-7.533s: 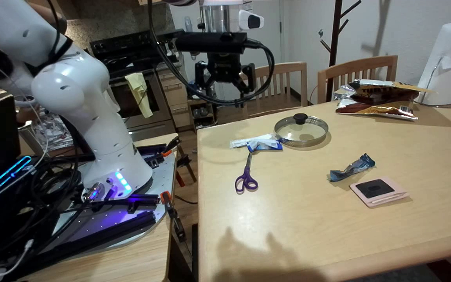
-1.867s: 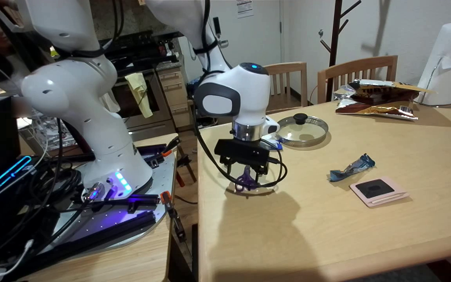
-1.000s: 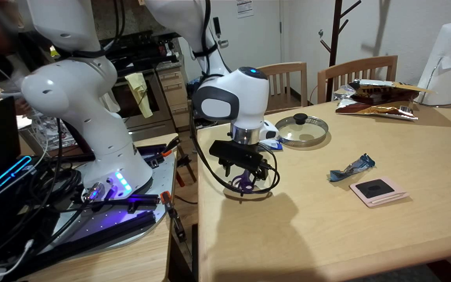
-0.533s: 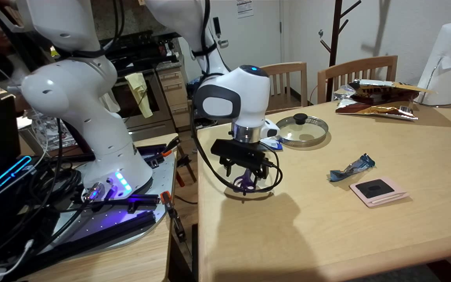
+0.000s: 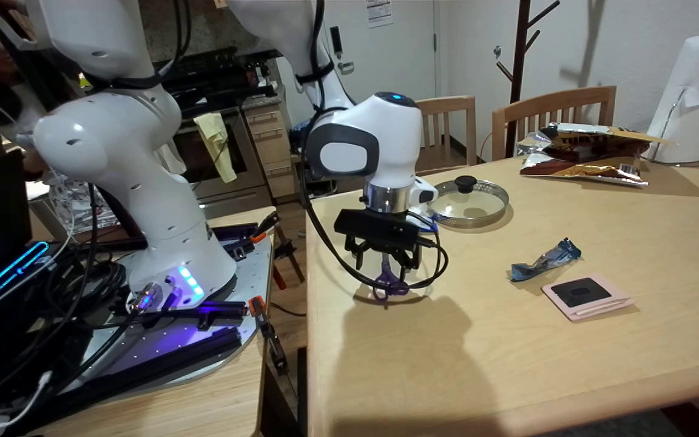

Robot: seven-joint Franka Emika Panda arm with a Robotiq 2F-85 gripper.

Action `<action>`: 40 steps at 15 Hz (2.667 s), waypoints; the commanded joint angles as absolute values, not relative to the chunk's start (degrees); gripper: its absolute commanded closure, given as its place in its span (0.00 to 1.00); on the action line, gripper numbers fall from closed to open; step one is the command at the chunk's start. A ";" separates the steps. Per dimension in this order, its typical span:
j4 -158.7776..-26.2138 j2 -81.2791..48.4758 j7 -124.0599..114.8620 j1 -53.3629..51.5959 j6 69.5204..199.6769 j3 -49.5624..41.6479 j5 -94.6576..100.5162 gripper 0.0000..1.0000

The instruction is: Place the pair of scissors next to the lid

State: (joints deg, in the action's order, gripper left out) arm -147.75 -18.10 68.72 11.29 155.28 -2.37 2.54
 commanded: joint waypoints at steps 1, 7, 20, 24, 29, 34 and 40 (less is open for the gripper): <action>-147.58 -17.24 67.57 11.53 153.63 -1.16 2.71 0.00; -147.47 -17.35 67.26 10.55 153.78 -0.74 4.12 0.00; -143.36 -19.41 67.17 8.72 146.22 -0.84 6.42 0.00; -142.90 -19.28 67.45 7.98 146.00 -0.36 6.53 0.00; -142.72 -20.93 71.17 7.53 146.79 -0.54 10.86 0.00; -143.01 -20.64 69.38 7.61 146.49 -0.29 11.90 0.00; -143.37 -21.32 70.31 7.49 147.99 0.12 12.46 0.00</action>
State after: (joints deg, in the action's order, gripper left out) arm -143.10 -20.67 69.55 7.23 146.68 -0.62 11.77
